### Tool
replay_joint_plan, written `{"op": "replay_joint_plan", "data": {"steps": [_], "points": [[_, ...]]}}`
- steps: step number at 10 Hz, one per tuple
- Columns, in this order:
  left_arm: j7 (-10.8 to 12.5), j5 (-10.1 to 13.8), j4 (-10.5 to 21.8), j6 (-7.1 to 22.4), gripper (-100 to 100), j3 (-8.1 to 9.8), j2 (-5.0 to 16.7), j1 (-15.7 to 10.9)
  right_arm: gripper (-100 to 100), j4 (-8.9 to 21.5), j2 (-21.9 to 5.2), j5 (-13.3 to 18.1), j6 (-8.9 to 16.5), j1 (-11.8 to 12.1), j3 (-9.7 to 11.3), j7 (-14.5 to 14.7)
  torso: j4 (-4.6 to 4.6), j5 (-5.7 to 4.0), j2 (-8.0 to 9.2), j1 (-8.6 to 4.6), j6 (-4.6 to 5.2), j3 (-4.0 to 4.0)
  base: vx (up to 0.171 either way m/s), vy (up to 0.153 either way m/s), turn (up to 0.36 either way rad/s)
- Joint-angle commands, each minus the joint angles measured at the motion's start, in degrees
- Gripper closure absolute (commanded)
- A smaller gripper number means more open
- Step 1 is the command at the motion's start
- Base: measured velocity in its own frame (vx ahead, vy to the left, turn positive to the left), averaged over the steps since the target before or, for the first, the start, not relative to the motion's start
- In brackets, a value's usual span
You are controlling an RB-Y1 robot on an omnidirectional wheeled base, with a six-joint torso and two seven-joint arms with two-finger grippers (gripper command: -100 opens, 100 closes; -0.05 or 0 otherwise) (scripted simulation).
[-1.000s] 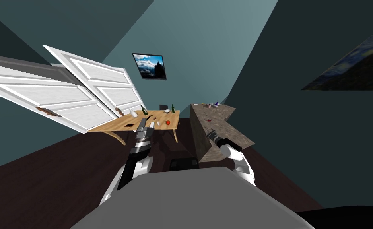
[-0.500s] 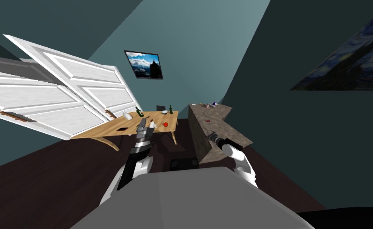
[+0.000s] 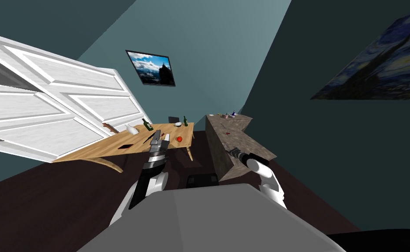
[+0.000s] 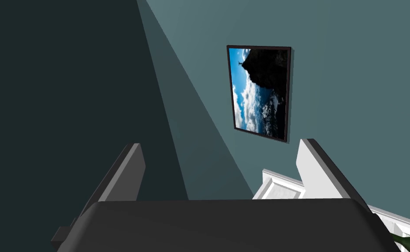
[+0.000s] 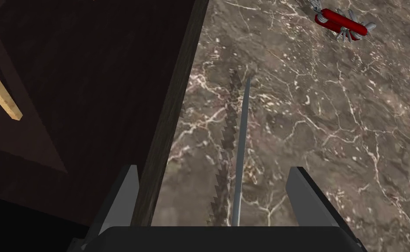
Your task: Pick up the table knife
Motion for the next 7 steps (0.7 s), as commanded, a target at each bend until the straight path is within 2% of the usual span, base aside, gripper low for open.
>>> {"op": "replay_joint_plan", "data": {"steps": [1,5,7], "points": [[0.0,0.0,0.0,0.0,0,0.0,0.0,0.0,-100,0.3,0.3,-0.3,1.6,-0.1,-0.6,-1.0,0.0,0.0,0.0,0.0,0.0,0.0,0.077,0.015,-0.047],[0.0,0.0,0.0,0.0,0,0.0,0.0,0.0,-100,2.0,0.0,-2.4,8.5,-0.8,-4.5,-6.4,-0.01,0.0,-0.03,0.0,-0.01,-0.02,0.089,0.011,-0.113],[0.0,0.0,0.0,0.0,0,0.0,0.0,0.0,-100,2.6,-0.5,-3.2,11.2,-1.0,-6.0,-8.3,-0.01,0.0,-0.02,-0.02,-0.01,-0.02,0.081,0.009,-0.092]]}}
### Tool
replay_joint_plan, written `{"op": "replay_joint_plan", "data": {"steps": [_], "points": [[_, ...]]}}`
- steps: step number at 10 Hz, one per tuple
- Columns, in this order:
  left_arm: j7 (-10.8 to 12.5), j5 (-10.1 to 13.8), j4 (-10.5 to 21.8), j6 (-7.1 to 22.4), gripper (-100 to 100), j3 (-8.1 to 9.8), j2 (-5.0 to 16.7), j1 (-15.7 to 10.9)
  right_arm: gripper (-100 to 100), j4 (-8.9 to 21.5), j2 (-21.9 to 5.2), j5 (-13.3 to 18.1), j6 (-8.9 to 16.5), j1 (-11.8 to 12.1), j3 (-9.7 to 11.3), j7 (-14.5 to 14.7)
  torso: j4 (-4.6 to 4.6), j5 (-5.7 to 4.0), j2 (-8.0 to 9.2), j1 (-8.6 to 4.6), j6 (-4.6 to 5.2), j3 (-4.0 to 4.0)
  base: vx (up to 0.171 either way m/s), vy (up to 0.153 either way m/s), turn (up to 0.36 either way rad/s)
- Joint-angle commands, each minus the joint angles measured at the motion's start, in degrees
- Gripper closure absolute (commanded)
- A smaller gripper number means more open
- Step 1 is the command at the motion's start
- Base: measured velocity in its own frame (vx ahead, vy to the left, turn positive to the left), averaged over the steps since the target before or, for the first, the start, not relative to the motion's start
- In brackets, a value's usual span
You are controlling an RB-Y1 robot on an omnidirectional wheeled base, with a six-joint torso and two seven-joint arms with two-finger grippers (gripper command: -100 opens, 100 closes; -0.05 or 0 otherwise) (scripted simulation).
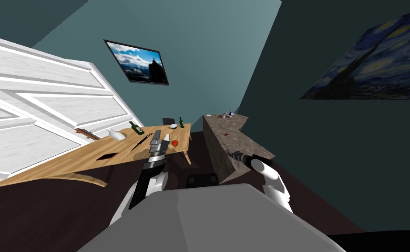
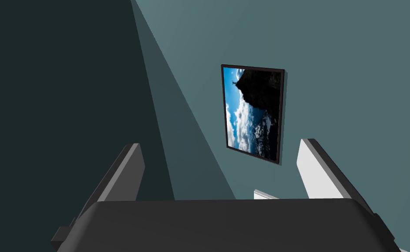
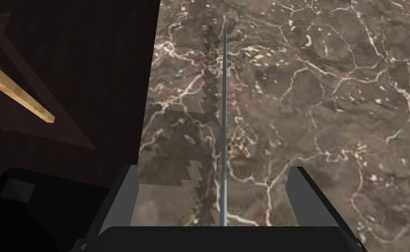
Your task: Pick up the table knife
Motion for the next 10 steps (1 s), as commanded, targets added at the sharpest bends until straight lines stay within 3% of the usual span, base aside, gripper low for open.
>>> {"op": "replay_joint_plan", "data": {"steps": [1,2,3,4,5,9,10], "points": [[0.0,0.0,0.0,0.0,0,0.0,0.0,0.0,-100,0.3,-0.3,-0.5,1.9,0.1,-0.9,-1.4,0.0,0.0,0.0,0.0,0.0,0.0,0.067,0.008,-0.08],[0.0,0.0,0.0,0.0,0,0.0,0.0,0.0,-100,0.8,-0.8,-0.8,3.2,0.2,-1.6,-2.3,0.01,0.0,0.03,0.0,0.0,0.02,0.065,0.01,-0.073],[0.0,0.0,0.0,0.0,0,0.0,0.0,0.0,-100,0.6,-0.5,-0.5,2.2,0.1,-1.1,-1.6,0.01,0.0,0.05,0.0,0.0,0.03,0.028,0.005,-0.014],[0.0,0.0,0.0,0.0,0,0.0,0.0,0.0,0,0.7,-0.5,-0.5,2.5,0.1,-1.2,-1.8,0.03,0.0,0.15,-0.01,-0.02,0.08,0.005,0.001,0.003],[0.0,0.0,0.0,0.0,0,0.0,0.0,0.0,-100,2.7,-0.6,0.4,1.5,-1.4,-1.0,-1.9,0.05,-0.01,0.24,-0.02,-0.02,0.14,-0.016,0.002,0.058],[0.0,0.0,0.0,0.0,0,-0.01,0.0,0.0,-100,7.6,-0.8,2.5,-0.6,-5.1,-0.6,-2.2,0.1,-0.01,0.44,-0.01,-0.03,0.25,-0.039,0.004,0.056],[0.0,0.0,0.0,0.0,0,0.0,0.0,0.0,-100,6.7,-0.7,2.3,-0.2,-4.5,-0.6,-2.1,0.1,0.0,0.43,-0.01,-0.02,0.25,-0.014,0.002,0.011]]}}
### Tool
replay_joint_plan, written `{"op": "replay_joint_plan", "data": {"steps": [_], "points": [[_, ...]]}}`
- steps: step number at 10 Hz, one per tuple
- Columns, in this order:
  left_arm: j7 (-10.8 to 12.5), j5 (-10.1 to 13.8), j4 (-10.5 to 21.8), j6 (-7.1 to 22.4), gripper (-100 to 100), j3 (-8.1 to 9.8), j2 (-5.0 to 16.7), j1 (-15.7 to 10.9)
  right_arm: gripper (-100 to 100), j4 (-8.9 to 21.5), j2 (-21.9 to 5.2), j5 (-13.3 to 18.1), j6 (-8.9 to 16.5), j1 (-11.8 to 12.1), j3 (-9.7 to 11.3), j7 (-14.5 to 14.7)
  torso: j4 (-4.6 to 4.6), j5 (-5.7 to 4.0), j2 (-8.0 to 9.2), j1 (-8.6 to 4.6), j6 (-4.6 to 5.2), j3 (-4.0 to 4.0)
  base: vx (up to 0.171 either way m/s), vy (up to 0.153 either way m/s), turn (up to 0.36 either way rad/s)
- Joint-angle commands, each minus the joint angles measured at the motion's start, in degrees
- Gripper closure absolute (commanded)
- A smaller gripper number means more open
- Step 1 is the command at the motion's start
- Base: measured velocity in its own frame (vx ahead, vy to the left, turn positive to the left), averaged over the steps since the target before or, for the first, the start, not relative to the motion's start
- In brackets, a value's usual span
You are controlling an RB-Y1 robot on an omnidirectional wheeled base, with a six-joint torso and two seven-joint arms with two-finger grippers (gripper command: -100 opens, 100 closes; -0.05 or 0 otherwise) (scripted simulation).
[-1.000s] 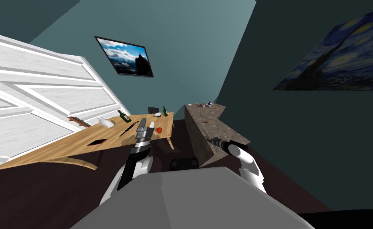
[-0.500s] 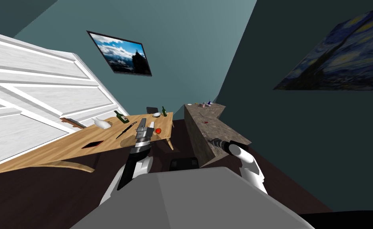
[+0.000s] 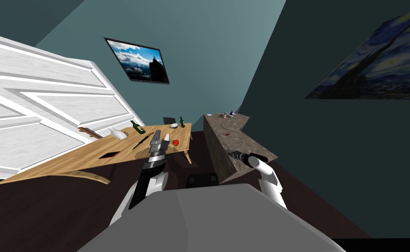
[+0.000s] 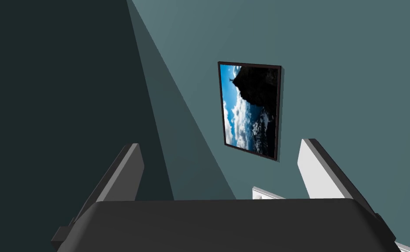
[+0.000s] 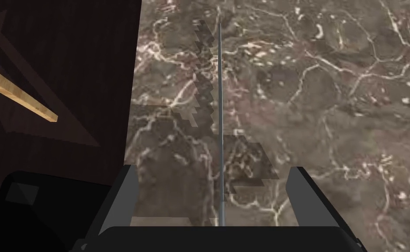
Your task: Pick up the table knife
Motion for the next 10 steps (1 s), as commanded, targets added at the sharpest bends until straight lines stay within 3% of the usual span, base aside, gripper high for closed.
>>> {"op": "replay_joint_plan", "data": {"steps": [1,5,6,7,10], "points": [[0.0,0.0,0.0,0.0,0,0.0,0.0,0.0,100,0.0,0.0,0.0,0.0,0.0,0.0,0.0,0.0,0.0,0.0,0.0,0.0,0.0,0.0,0.0,0.0],[0.0,0.0,0.0,0.0,0,0.0,0.0,0.0,100,0.0,0.1,-0.2,0.1,0.0,0.0,-0.3,-0.08,0.04,-0.13,0.03,-0.05,-0.1,0.0,0.0,-0.003],[0.0,0.0,0.0,0.0,0,0.0,0.0,0.0,0,0.0,0.1,-0.2,0.1,0.0,0.0,-0.3,-0.08,0.03,-0.14,0.02,-0.05,-0.11,0.0,0.0,0.0],[0.0,0.0,0.0,0.0,0,0.0,0.0,0.0,100,-2.0,0.1,-1.0,0.9,1.6,-0.2,0.2,-0.08,0.02,-0.15,0.01,-0.04,-0.11,0.026,-0.003,-0.057],[0.0,0.0,0.0,0.0,0,0.0,0.0,0.0,100,-5.5,0.2,-2.5,2.5,4.3,-0.5,0.4,-0.1,0.01,-0.25,-0.03,0.0,-0.17,0.041,-0.003,-0.062]]}}
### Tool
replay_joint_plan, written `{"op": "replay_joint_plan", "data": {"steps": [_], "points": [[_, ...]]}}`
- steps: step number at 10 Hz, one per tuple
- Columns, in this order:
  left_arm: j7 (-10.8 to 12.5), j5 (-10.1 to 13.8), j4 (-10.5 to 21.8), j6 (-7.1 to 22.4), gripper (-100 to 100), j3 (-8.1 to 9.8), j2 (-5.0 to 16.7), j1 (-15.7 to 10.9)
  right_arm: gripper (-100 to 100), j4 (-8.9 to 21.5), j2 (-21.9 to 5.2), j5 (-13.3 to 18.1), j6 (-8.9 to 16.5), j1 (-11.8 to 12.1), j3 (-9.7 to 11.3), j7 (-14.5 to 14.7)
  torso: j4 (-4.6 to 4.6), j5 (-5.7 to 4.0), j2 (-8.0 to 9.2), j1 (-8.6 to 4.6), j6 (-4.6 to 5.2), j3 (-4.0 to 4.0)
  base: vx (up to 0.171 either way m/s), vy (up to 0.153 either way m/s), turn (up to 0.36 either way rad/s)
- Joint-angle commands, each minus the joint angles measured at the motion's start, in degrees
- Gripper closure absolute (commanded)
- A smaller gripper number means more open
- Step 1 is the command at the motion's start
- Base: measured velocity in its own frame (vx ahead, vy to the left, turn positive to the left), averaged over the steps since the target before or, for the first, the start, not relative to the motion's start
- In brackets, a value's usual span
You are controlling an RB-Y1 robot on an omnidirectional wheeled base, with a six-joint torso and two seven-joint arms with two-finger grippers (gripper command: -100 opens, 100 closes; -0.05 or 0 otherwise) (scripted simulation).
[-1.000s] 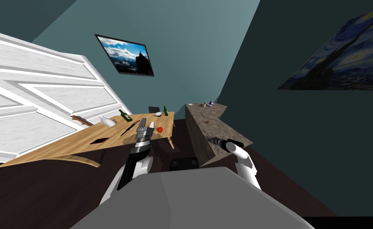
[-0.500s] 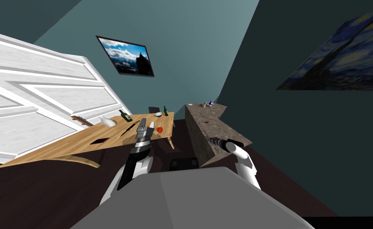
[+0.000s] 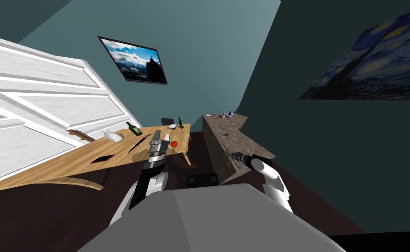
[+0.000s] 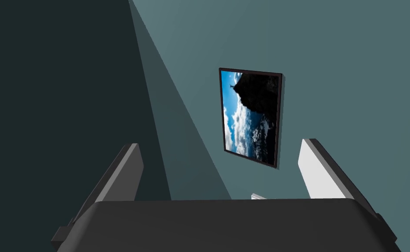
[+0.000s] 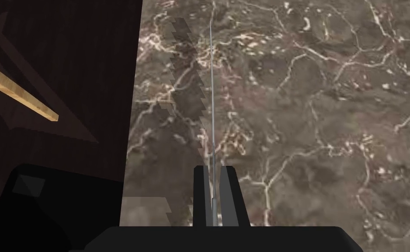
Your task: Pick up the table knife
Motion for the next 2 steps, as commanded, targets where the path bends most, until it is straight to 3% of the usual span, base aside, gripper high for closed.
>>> {"op": "replay_joint_plan", "data": {"steps": [1,2], "points": [[0.0,0.0,0.0,0.0,0,0.0,0.0,0.0,100,0.0,0.0,0.0,0.0,0.0,0.0,0.0,0.0,0.0,0.0,0.0,0.0,0.0,0.015,0.0,-0.012],[0.0,0.0,0.0,0.0,0,0.0,0.0,0.0,0,-0.2,0.0,0.0,0.1,0.1,0.0,0.0,0.01,-0.01,0.03,-0.01,-0.02,0.02,0.0,0.0,0.0]]}}
